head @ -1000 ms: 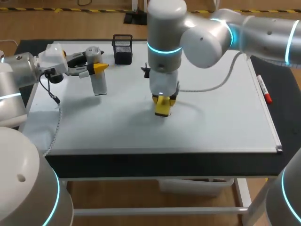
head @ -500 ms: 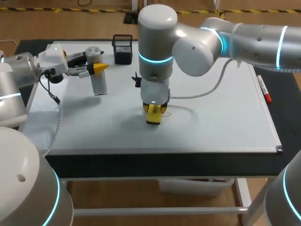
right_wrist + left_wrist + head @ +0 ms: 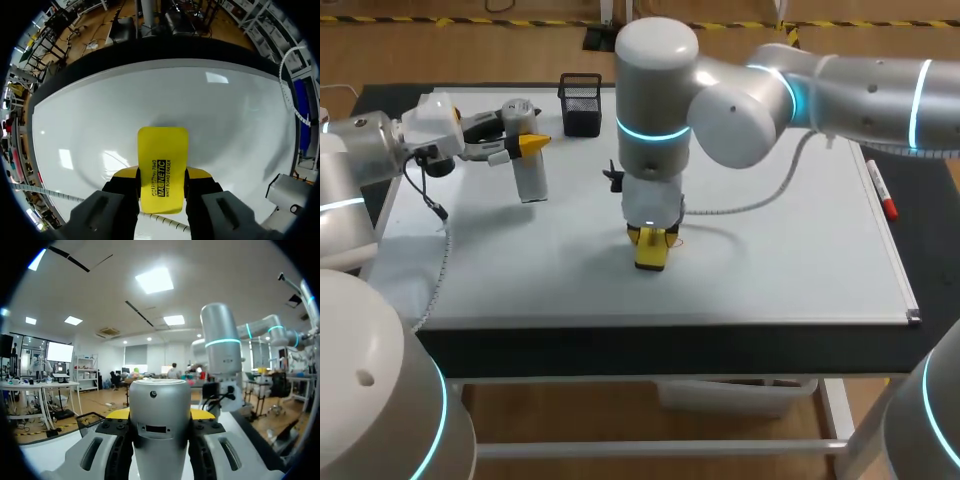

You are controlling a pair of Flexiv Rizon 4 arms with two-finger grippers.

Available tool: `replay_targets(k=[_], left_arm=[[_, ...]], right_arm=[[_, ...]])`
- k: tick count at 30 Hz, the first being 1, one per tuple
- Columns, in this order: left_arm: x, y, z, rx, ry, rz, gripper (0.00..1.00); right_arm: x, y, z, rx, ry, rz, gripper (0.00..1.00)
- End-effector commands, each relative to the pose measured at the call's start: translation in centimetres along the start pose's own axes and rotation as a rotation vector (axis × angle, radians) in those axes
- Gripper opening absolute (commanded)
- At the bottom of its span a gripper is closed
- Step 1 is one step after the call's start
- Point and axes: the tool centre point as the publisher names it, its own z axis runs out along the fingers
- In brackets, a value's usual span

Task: Pick up the inspection probe, press it on each red-marked spot on the whiteboard one by one, put down the probe, pick up the eraser, and wipe off all the red marks.

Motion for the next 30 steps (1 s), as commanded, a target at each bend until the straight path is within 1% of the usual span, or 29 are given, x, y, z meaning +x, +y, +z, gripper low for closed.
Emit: replay_targets(k=[1,8,12,25,30], left_arm=[[0.0,-0.1,0.1,0.001,-0.002,0.001,0.00],[0.0,-0.1,0.1,0.001,-0.002,0.001,0.00],[0.0,-0.1,0.1,0.001,-0.002,0.001,0.00],[0.0,-0.1,0.1,0.001,-0.002,0.001,0.00],[0.0,-0.1,0.1,0.001,-0.002,0.001,0.00]], right_arm=[[0.2,-0.4,0.3,-0.006,0.005,-0.001,0.00],[1.1,-0.6,0.5,-0.003,0.009,0.014,0.00],[1.9,-0.8,0.6,-0.003,0.013,0.035,0.00],[6.7,-1.8,0.4,0.010,0.028,0.140,0.00],[7.6,-2.1,-0.1,0.016,0.033,0.152,0.00]])
